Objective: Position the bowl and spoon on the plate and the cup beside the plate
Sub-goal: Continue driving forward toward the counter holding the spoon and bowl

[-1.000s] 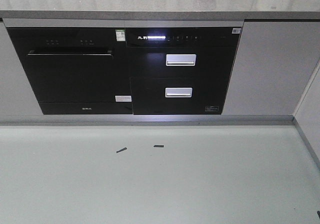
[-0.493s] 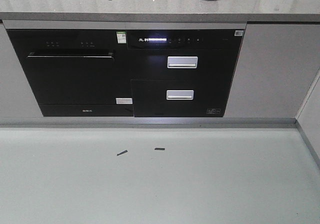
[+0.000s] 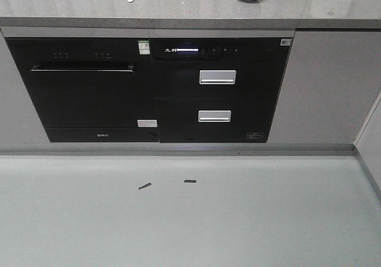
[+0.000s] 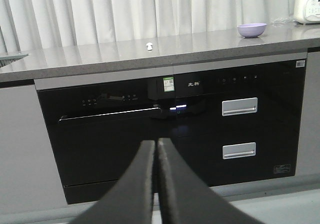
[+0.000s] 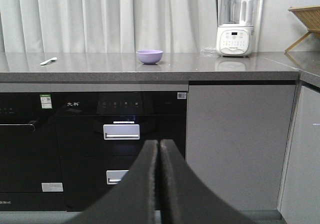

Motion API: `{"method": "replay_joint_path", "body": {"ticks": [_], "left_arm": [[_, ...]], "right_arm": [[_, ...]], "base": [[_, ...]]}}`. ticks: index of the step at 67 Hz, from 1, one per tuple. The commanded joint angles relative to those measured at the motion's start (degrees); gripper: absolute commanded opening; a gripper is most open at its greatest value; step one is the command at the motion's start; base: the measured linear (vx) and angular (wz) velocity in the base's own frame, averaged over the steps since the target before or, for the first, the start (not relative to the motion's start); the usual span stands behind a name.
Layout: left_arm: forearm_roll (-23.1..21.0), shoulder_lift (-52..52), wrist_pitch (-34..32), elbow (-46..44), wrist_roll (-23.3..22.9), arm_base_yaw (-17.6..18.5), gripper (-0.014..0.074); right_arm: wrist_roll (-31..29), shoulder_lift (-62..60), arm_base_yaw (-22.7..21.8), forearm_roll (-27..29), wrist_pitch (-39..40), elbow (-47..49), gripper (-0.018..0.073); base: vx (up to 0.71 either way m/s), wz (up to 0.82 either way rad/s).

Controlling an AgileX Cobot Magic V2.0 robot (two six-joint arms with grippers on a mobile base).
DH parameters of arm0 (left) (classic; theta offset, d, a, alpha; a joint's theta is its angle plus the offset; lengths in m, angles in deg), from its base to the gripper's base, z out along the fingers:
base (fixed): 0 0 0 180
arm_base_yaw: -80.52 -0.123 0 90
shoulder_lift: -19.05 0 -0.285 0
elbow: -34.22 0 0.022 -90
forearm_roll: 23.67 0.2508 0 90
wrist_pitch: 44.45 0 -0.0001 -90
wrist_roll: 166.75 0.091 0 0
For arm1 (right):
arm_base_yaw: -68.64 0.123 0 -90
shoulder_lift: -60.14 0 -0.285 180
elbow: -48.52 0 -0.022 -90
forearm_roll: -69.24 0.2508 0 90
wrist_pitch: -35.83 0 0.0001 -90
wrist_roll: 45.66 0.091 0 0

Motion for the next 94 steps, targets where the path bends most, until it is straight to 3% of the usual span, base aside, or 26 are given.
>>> {"method": "replay_joint_path", "body": {"ticks": [1,94], "left_arm": [[0.0,-0.3,-4.3,-0.4,-0.6,0.0,-0.0006],[0.0,-0.3,-4.3,-0.4,-0.6,0.0,-0.0006]], "right_arm": [[-0.3,-0.4,-0.3,-0.1,4.4,-0.2,-0.0006],[-0.3,-0.4,-0.3,-0.1,4.4,-0.2,-0.0006]], "base": [[0.06,0.00],[0.06,-0.01]]}}
